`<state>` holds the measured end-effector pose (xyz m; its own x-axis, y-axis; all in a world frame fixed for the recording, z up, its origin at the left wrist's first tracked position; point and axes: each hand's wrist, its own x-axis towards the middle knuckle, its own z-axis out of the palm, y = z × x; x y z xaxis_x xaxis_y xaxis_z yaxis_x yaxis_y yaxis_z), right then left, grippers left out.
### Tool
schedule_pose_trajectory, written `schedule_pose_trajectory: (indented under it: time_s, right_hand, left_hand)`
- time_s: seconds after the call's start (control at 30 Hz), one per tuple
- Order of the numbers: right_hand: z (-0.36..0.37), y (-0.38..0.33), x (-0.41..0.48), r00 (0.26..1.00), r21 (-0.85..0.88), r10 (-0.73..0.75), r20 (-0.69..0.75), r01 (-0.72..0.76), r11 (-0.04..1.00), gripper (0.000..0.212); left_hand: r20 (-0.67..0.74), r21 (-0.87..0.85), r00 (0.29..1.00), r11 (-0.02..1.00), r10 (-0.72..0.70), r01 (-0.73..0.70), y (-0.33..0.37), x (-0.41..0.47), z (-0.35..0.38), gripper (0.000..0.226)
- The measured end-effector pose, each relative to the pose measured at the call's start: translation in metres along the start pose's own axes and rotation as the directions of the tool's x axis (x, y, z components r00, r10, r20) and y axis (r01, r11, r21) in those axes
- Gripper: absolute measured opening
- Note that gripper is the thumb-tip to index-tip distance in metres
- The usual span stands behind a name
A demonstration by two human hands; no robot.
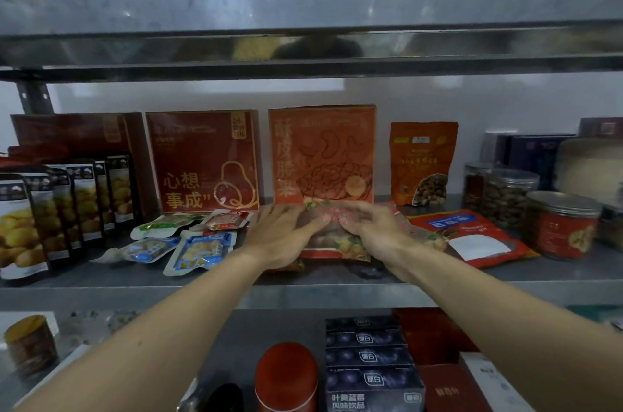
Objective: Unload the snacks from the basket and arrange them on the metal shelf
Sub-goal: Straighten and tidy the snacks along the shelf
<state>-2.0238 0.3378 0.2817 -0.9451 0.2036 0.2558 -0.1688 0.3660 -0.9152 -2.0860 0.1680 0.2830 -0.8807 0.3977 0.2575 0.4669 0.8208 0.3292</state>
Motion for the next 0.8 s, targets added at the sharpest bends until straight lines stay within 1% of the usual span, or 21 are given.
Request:
schedule_pose_trajectory:
  time_s: [0.03,0.1,0.17,0.27,0.47,0.67,0.8]
  right_hand:
    - [0.001,0.002,-0.001,1.0,-0.061,0.023,0.014,-0.022,0.998,0.031]
    - [0.005,0.005,-0.003,0.997,-0.159,0.061,0.042,-0.053,0.986,0.032]
    - [0.01,0.007,-0.004,0.996,-0.222,0.056,0.066,-0.04,0.974,0.036]
    - [0.015,0.008,-0.001,0.996,-0.311,0.025,0.086,0.003,0.95,0.039]
    - [0.02,0.014,0.0,0.995,-0.392,-0.011,0.103,0.051,0.919,0.039]
    - [0.022,0.015,0.001,0.993,-0.433,-0.02,0.113,0.068,0.899,0.04]
    - [0.023,0.016,0.001,0.994,-0.459,-0.009,0.113,0.06,0.887,0.041]
  left_hand:
    - [0.075,0.065,0.997,0.998,0.011,-0.016,-0.003,-0.002,0.0,0.08]
    - [0.201,0.14,0.98,0.99,-0.007,-0.022,-0.008,-0.005,0.002,0.08]
    - [0.254,0.188,0.967,0.982,-0.04,-0.009,-0.013,-0.005,0.004,0.086]
    - [0.265,0.206,0.962,0.979,-0.058,0.003,-0.018,-0.005,0.0,0.093]
    - [0.263,0.15,0.964,0.989,-0.037,-0.003,-0.024,-0.007,-0.006,0.097]
    - [0.267,0.157,0.963,0.987,-0.029,-0.013,-0.025,-0.006,-0.005,0.097]
    - [0.255,0.149,0.967,0.989,-0.019,-0.02,-0.026,-0.005,-0.003,0.092]
